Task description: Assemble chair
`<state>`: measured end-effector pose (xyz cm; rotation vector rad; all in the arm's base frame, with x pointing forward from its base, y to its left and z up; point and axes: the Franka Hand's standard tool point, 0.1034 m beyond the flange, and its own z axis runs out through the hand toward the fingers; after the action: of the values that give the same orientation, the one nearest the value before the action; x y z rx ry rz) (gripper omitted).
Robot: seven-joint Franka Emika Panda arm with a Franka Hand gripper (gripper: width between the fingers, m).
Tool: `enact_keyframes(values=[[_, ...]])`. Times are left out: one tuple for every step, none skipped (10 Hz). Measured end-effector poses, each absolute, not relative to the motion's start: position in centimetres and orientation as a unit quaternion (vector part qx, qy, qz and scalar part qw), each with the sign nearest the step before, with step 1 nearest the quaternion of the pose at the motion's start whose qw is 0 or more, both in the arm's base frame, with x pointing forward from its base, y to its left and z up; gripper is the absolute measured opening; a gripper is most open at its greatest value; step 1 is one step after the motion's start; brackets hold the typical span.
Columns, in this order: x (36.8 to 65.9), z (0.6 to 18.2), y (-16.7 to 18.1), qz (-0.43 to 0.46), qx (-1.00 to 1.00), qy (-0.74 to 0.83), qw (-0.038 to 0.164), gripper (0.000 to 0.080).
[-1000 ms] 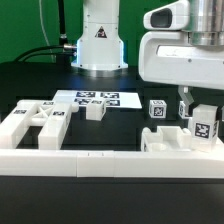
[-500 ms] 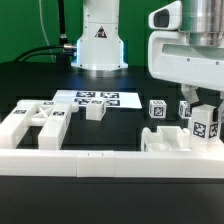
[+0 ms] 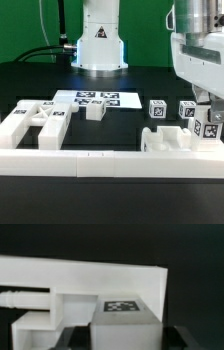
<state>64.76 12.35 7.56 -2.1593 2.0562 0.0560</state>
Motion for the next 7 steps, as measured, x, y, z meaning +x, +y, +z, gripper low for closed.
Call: enact_keyframes(values=[[64.72,7.50,12.46,0.021,-0.723,0.686,0.081,0.0387],[64.72,7.50,12.43,0.019,-0.740,0.668,0.082,0.0565],[64.60,7.51,12.18,0.023,-0.765,0.639,0.076,0.0565],[64.76,7.61,12.14,0.023,-0.789,0.609,0.075,0.0632],[64.76,7.58,12.18,0.019,-0.812,0.578,0.076,0.0644],[64.76,7.57,12.17,0.017,-0.829,0.554,0.076,0.0644],[64.76,7.57,12.16,0.014,-0.851,0.519,0.077,0.0649]])
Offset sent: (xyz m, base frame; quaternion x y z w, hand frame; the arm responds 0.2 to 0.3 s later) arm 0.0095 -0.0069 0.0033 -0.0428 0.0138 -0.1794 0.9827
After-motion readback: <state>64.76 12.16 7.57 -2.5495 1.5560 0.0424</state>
